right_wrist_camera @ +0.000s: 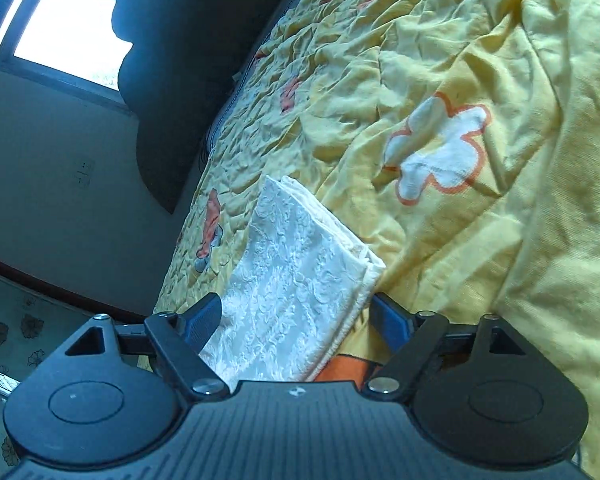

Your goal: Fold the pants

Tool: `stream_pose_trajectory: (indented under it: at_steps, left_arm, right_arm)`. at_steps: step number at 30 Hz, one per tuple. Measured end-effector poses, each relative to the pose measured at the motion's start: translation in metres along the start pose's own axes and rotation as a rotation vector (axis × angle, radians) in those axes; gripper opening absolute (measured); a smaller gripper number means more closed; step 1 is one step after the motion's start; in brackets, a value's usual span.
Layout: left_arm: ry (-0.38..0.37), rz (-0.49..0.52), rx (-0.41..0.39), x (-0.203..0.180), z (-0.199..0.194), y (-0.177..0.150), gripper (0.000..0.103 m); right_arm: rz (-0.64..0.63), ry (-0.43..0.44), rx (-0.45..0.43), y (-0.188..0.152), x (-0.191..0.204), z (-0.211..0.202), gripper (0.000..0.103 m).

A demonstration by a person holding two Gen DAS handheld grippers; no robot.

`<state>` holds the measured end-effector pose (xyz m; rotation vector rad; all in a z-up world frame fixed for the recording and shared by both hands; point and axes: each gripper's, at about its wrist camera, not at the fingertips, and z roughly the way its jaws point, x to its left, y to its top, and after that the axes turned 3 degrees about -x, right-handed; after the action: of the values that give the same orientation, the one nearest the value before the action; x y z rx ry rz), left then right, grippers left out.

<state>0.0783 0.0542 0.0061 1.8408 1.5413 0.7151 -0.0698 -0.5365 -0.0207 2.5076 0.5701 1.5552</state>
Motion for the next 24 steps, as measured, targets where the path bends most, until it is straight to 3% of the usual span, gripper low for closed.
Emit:
stream_pose_trajectory:
  at_steps: [2, 6, 11, 14, 17, 19, 22, 24]
  left_arm:
    - [-0.015, -0.008, -0.010, -0.005, -0.006, 0.003, 0.101]
    - [-0.071, 0.008, -0.060, -0.024, -0.023, 0.019, 0.101]
    - [-0.166, 0.062, -0.135, -0.062, -0.040, 0.042, 0.102]
    - [-0.208, 0.091, -0.151, -0.082, -0.044, 0.047, 0.102]
    - [-0.251, 0.125, -0.146, -0.103, -0.040, 0.050, 0.102]
    - [-0.268, 0.147, -0.140, -0.116, -0.037, 0.053, 0.102]
    - [-0.307, 0.159, -0.149, -0.130, -0.038, 0.058, 0.102]
    - [-0.337, 0.165, -0.159, -0.140, -0.041, 0.060, 0.102]
  right_arm:
    - [-0.039, -0.005, -0.013, -0.003, 0.007, 0.005, 0.093]
    - [-0.076, -0.013, -0.071, -0.012, 0.012, 0.009, 0.094]
    - [0.095, 0.058, -0.182, -0.012, -0.004, -0.002, 0.094]
    - [0.154, 0.080, -0.125, -0.017, -0.002, 0.001, 0.094]
    - [-0.023, 0.019, 0.059, -0.028, 0.028, 0.023, 0.094]
    - [-0.074, -0.013, 0.031, -0.027, 0.033, 0.024, 0.093]
    - [0.058, -0.018, -0.096, -0.010, 0.011, 0.014, 0.091]
    - [0.046, -0.040, -0.085, -0.007, 0.014, 0.018, 0.091]
